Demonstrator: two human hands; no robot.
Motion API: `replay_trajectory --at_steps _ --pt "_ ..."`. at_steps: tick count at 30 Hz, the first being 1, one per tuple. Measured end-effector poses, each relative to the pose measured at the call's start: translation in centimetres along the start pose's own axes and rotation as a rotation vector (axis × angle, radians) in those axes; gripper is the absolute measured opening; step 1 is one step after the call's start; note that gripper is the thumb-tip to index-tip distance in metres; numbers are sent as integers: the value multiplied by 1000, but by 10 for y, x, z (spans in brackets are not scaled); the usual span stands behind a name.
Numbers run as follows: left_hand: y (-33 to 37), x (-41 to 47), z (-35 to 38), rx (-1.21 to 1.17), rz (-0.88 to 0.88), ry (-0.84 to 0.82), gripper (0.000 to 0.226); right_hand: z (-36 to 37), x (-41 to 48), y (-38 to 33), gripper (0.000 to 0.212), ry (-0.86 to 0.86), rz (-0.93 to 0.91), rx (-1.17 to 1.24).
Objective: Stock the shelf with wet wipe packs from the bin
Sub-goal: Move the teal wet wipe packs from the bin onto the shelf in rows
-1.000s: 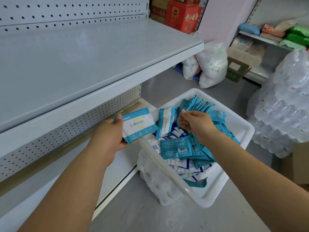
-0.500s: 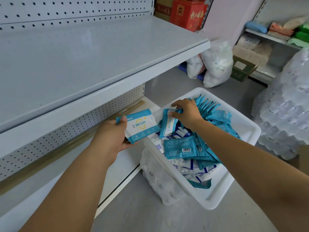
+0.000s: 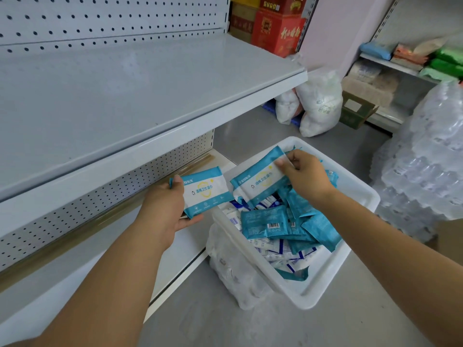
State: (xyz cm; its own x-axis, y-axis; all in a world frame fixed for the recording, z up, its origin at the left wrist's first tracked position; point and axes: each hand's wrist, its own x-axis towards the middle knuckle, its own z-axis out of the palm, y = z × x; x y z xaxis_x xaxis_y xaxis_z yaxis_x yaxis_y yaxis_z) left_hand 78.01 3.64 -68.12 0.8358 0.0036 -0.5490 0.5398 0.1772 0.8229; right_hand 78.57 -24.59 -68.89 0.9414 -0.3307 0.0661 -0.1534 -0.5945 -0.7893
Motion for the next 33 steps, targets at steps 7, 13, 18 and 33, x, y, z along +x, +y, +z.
replay_trajectory --at_steps 7,13,18,33 --pt "-1 -19 7 -92 25 -38 30 -26 -34 -33 21 -8 61 354" --pt "1 -40 8 -153 62 -140 31 -18 -49 -59 19 -80 77 465" --pt "13 -57 1 -175 127 -257 34 -10 -58 -76 28 -96 96 491" --pt "89 -93 -72 125 588 -29 15 61 -62 -204 29 -74 -88 485"
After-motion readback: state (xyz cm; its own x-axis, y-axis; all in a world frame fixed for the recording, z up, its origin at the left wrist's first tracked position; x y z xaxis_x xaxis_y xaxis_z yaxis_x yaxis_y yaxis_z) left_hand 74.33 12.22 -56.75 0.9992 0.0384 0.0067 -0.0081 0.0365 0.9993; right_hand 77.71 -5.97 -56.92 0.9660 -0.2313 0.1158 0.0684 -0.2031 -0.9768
